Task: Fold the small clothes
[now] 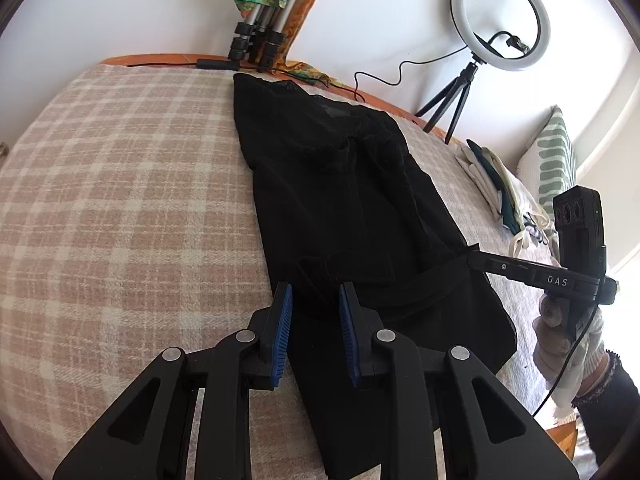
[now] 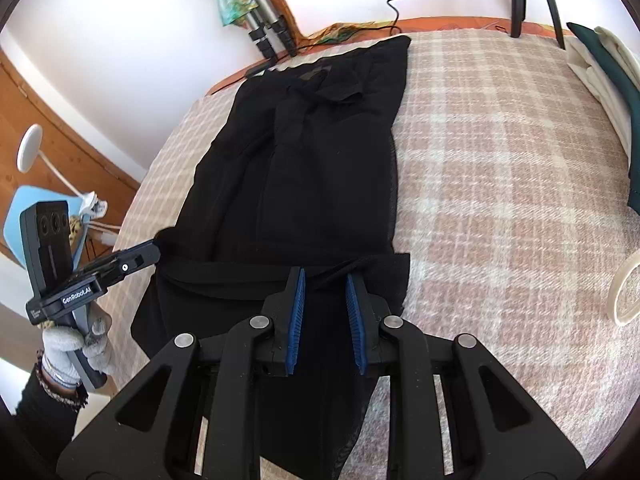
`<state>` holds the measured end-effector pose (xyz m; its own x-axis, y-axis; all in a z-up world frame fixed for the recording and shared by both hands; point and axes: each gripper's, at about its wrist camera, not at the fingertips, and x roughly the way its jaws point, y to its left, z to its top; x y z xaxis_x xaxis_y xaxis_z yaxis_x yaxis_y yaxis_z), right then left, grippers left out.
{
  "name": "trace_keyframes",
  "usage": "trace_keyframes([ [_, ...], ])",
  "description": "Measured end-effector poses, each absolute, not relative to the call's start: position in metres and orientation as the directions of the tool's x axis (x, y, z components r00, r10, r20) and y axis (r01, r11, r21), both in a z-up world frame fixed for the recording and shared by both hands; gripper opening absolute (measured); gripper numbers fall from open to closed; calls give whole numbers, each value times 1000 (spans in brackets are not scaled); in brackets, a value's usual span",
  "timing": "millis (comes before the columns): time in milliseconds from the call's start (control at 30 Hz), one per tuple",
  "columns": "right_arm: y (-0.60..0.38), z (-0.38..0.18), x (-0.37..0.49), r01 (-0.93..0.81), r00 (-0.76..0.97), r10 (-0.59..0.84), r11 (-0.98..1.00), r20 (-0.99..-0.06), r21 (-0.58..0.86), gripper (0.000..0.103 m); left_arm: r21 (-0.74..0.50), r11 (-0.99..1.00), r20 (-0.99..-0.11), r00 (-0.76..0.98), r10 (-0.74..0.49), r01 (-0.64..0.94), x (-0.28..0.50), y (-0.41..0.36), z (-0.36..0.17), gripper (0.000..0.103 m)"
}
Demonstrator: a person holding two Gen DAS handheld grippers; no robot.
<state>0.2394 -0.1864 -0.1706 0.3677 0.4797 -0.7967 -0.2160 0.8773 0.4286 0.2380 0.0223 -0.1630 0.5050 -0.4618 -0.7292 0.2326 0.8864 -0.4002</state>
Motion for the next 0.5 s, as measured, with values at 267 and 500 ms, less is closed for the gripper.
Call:
trace_keyframes([
  [267,-201,-167,241,-205,410,415,909,-812,362,23,-405,880,-718,510,-475,249,229,34,-159,22],
  [500,-185,-157,218,-298,409,440,893,-800,338,23,-402,843,-691,485,-536,358,210,21,-151,22],
])
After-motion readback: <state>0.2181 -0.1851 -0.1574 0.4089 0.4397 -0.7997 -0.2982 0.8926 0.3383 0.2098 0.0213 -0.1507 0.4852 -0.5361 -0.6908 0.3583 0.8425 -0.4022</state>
